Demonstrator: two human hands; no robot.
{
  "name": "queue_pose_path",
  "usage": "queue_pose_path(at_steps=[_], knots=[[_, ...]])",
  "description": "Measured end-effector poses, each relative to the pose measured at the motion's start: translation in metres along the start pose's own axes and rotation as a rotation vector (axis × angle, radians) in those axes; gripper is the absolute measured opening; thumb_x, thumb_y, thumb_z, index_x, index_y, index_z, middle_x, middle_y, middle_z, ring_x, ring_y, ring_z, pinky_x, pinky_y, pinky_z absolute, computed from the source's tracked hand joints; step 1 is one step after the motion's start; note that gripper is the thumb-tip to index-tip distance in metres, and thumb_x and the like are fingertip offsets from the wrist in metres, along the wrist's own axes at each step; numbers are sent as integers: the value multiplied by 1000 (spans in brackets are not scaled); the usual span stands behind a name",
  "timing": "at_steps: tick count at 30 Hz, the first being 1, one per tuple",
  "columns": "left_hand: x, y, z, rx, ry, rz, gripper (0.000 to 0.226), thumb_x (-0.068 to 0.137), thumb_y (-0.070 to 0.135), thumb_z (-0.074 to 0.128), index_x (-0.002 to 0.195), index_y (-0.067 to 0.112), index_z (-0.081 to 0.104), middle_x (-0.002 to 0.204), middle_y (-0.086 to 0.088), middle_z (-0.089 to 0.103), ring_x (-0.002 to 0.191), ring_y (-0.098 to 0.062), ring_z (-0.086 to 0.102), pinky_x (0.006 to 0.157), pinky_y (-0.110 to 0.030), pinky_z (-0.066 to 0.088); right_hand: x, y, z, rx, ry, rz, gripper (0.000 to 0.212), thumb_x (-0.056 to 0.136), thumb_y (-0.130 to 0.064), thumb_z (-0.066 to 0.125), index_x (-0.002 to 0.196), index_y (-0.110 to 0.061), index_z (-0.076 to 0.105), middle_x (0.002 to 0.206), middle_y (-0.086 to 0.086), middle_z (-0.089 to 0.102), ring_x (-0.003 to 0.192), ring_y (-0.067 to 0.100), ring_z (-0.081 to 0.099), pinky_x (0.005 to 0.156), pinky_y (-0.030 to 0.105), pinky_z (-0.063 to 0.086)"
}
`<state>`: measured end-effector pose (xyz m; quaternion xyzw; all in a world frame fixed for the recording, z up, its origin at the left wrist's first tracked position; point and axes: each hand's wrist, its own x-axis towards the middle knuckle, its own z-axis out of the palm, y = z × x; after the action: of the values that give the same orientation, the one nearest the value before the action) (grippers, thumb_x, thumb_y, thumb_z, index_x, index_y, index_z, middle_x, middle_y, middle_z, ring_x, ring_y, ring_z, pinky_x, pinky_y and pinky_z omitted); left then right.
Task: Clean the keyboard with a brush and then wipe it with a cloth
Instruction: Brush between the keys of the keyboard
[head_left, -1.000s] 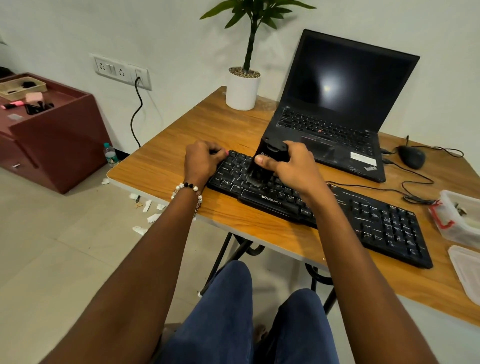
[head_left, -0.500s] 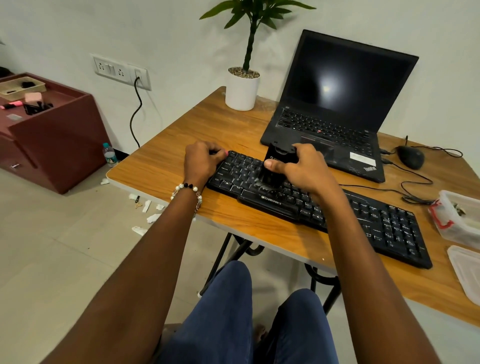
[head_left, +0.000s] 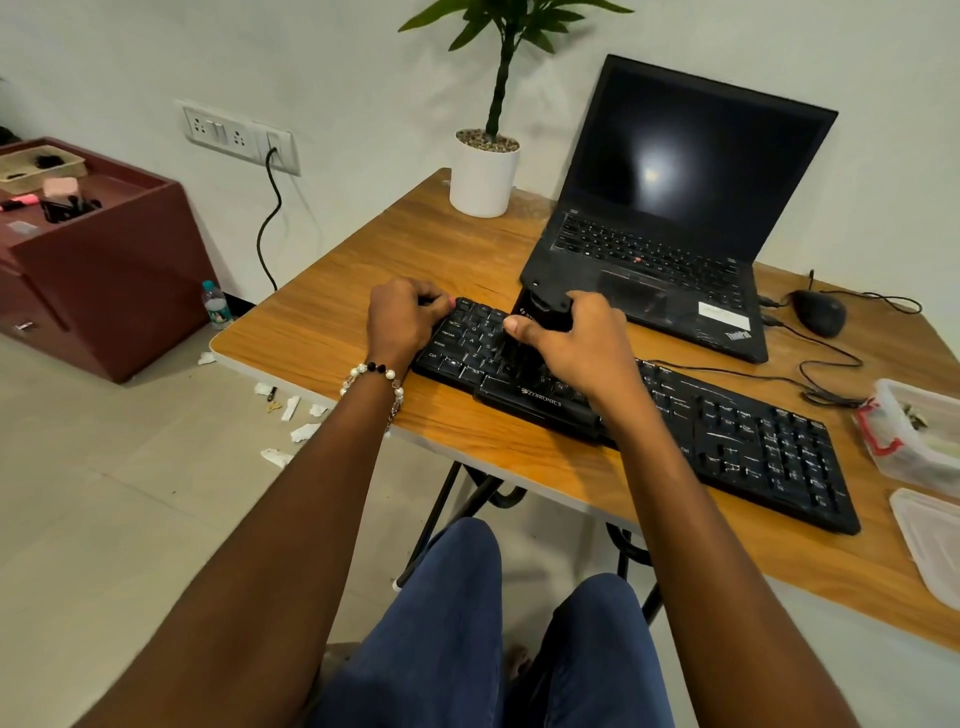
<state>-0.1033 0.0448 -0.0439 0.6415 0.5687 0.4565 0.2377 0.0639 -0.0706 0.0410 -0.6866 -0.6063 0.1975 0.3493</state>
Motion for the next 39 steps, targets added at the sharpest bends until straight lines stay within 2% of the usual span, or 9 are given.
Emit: queue_pose_path(at_steps=[4,7,10,15,19,27,30,34,39], knots=[[-1,0,1,2,-1,-5,13,84,20,74,91,9,77,90,-3,74,81,-11,65,74,-21,49,8,0,-9,246,2,136,35,78,-36,79,98,-10,67,92,3,72,83,17,71,69,39,62],[1,-1,1,-7,-4,-14,13,84,20,74,90,9,77,89,-3,74,81,-12,65,74,-23,50,11,5,0,134,184,76,40,79,-45,76,100,-11,67,89,-1,70,84,14,68,73,37,59],[1,-1,2,1,-3,-8,13,84,21,74,89,10,77,88,-3,74,81,-13,66,75,-26,52,6,10,11,-31,219,20,66,79,-55,70,117,-2,62,86,1,67,78,15,65,70,36,56],[0,-1,2,-7,-11,-8,12,84,20,74,89,9,77,88,-2,73,77,-7,62,70,-19,46,7,8,6,-134,130,17,51,80,-53,71,90,-4,59,85,9,66,76,24,64,64,40,54],[0,0,1,5,-7,-21,13,84,21,74,91,10,77,91,-3,74,78,-7,61,70,-17,43,13,-2,-7,67,14,100,42,79,-44,77,95,-7,63,91,7,70,72,20,71,61,38,61],[1,-1,2,-2,-8,-11,14,83,21,74,92,11,77,92,-3,74,79,-9,63,73,-21,47,4,0,16,-79,156,-77,41,83,-50,70,84,-10,57,76,0,63,73,19,63,62,36,51],[2,-3,2,-2,-11,-18,13,83,22,74,91,13,77,92,-2,74,82,-11,65,75,-23,50,7,-5,13,-168,71,-51,45,82,-51,70,82,-10,52,81,7,64,73,23,63,59,36,51],[1,-3,2,-8,-10,-8,12,83,22,74,90,13,77,90,-2,74,81,-11,66,75,-25,52,19,-15,-9,76,-193,74,46,78,-40,78,99,-5,59,94,10,70,76,22,72,64,41,62],[2,-5,3,-2,-12,-17,12,83,23,74,90,13,77,89,-1,74,80,-11,66,75,-26,53,18,-13,-8,-57,-78,-124,34,80,-42,75,95,-14,63,84,-4,65,76,8,60,57,15,43]])
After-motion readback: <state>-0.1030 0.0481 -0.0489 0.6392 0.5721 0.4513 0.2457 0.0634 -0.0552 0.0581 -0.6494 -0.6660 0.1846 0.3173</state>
